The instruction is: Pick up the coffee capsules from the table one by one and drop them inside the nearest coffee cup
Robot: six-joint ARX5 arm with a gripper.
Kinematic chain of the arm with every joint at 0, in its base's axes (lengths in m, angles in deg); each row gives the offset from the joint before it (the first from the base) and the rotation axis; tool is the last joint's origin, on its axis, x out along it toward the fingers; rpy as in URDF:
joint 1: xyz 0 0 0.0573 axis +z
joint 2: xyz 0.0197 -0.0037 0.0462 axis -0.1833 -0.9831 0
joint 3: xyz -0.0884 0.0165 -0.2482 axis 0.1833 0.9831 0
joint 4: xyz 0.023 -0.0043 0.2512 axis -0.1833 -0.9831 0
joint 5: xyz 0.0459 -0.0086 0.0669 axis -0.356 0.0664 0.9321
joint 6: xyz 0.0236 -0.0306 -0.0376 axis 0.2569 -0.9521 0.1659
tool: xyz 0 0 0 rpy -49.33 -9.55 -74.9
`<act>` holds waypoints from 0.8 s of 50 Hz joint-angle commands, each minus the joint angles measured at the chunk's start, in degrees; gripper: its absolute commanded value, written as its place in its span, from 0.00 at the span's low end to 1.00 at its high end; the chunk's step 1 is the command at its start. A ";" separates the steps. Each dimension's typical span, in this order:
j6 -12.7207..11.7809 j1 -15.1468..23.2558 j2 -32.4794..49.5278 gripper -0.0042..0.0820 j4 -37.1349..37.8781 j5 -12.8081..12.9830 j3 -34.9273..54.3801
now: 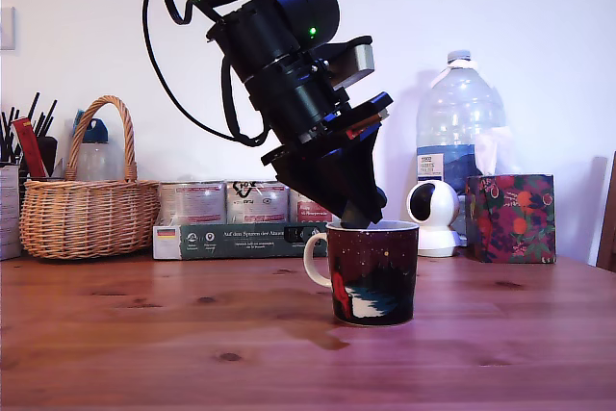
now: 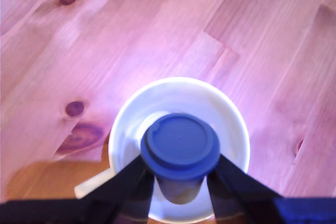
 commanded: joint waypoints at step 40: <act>0.50 -0.31 0.20 0.81 -0.74 -0.28 -0.66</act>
